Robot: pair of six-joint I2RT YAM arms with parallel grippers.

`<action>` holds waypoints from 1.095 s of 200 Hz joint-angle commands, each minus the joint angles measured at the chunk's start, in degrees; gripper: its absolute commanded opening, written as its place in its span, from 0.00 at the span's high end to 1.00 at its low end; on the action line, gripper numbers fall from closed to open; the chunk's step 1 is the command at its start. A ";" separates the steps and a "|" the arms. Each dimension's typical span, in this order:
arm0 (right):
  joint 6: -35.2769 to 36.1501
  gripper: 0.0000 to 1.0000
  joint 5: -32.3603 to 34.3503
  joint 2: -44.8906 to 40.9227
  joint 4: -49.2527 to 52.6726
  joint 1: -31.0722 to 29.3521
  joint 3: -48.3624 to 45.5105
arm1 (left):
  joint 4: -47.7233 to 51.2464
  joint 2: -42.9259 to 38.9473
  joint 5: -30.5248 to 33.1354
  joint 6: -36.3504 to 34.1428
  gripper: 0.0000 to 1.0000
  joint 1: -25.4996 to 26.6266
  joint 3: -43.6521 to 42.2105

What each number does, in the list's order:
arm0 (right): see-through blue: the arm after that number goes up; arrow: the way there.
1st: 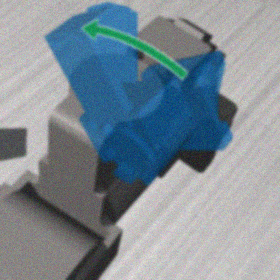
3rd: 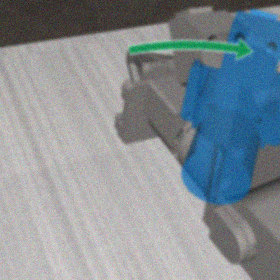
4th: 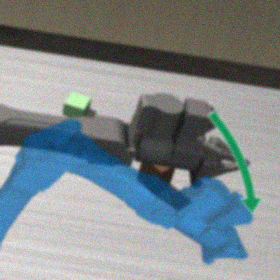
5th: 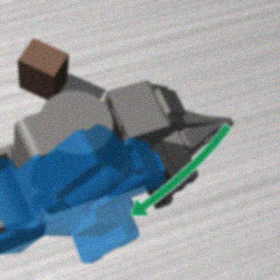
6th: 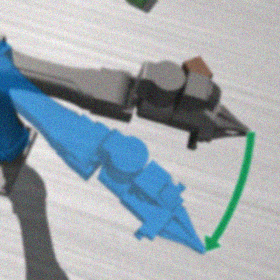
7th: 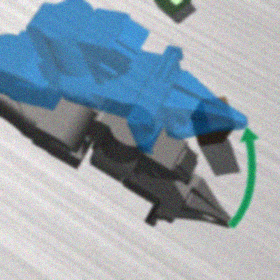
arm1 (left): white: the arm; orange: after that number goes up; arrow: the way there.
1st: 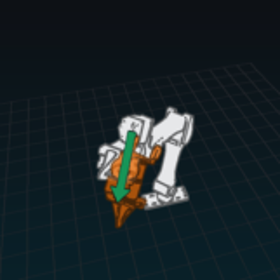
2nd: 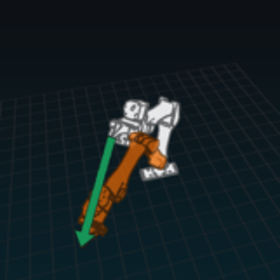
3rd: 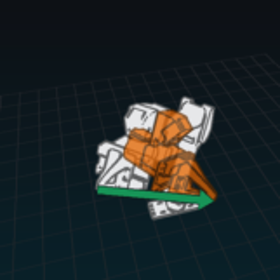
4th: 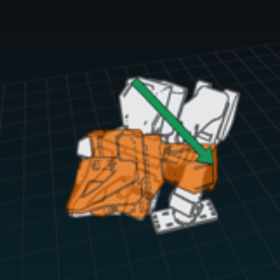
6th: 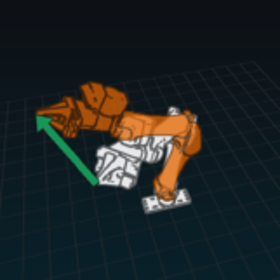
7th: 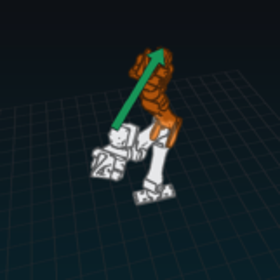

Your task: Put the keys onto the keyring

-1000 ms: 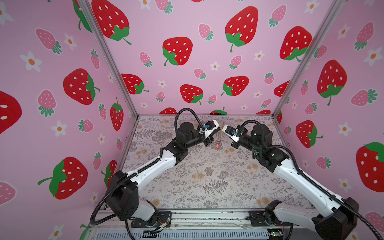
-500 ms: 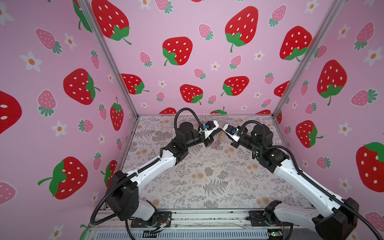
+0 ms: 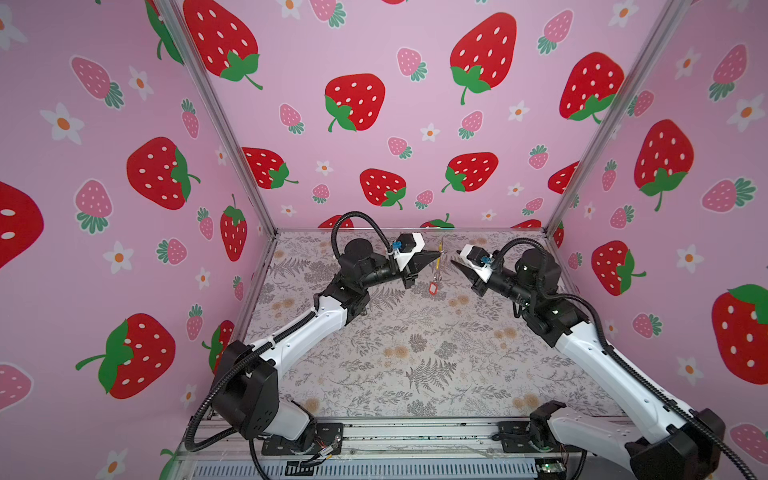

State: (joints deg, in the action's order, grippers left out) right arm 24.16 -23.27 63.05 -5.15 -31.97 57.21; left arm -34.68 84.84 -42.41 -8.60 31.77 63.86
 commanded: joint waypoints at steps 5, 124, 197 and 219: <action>-2.95 0.74 -8.70 -0.96 -1.85 0.85 0.31 | -6.51 2.21 -7.23 4.97 1.00 -0.88 2.44; -5.15 0.78 -9.97 0.15 -2.85 1.55 0.49 | -9.18 3.81 -11.79 7.70 1.00 -1.23 3.12; -5.62 0.82 -12.67 0.67 -2.41 1.95 0.73 | -8.09 3.90 -13.63 7.33 1.00 -1.18 3.73; -5.62 0.83 -14.02 0.57 -2.23 2.08 0.95 | -7.23 3.85 -13.77 6.77 1.00 -1.22 3.92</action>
State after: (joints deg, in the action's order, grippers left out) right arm 19.03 -34.41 63.68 -6.63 -30.20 57.23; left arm -40.60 89.01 -54.70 -1.48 30.63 64.77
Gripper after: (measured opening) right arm 0.173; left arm 0.049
